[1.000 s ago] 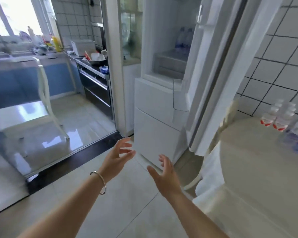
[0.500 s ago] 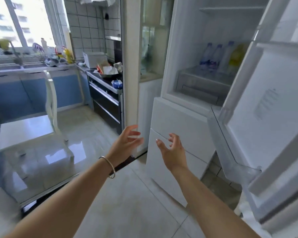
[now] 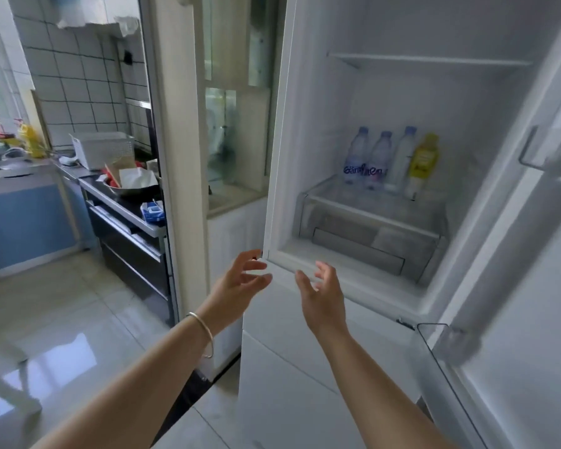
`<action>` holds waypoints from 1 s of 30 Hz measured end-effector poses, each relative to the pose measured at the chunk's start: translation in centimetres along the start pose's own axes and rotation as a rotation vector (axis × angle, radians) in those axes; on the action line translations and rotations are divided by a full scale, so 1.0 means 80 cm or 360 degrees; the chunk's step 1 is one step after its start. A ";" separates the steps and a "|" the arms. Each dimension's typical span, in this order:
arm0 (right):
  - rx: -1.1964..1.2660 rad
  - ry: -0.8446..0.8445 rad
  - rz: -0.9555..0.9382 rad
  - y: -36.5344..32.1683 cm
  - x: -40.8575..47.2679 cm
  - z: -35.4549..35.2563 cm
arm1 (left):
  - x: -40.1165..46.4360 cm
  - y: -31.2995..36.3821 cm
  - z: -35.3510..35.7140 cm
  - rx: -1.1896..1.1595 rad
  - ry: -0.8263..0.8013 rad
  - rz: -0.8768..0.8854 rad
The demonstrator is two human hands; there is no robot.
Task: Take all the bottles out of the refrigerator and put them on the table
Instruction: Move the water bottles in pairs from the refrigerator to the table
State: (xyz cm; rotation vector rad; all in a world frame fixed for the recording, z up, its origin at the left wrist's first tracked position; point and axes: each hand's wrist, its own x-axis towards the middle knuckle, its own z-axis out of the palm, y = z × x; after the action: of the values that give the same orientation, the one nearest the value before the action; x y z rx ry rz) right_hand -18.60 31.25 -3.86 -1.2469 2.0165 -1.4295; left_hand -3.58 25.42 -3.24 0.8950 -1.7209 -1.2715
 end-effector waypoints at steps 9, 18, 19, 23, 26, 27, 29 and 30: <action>0.0026 0.0435 0.0049 0.012 0.198 0.020 | 0.253 -0.017 0.035 -0.0152 -0.0373 0.0199; -0.0051 0.0833 0.0149 0.029 0.380 -0.010 | 0.446 0.003 0.129 -0.0485 -0.0392 0.0095; -0.0032 0.0869 0.0169 0.029 0.400 -0.015 | 0.463 0.007 0.142 -0.0569 -0.0377 0.0062; -0.0013 0.0917 0.0061 0.041 0.482 -0.038 | 0.531 0.004 0.187 -0.0663 -0.0302 0.0111; -0.0025 0.0915 -0.0008 0.044 0.544 -0.062 | 0.581 0.008 0.215 -0.0624 -0.0117 0.0158; -0.0070 0.0913 -0.0008 0.048 0.565 -0.067 | 0.597 0.011 0.223 -0.0637 -0.0087 0.0173; -0.0180 0.0935 -0.0042 0.056 0.601 -0.076 | 0.632 0.010 0.238 -0.0656 -0.0035 0.0205; -0.0261 0.0958 -0.0099 0.061 0.617 -0.079 | 0.648 0.012 0.243 -0.0671 -0.0005 0.0206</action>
State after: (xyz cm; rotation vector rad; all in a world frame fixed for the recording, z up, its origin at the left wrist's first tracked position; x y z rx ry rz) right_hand -51.92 -5.28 3.54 -1.0236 2.5396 -1.8694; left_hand -43.42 -12.32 4.06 0.5260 -1.4102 -1.4724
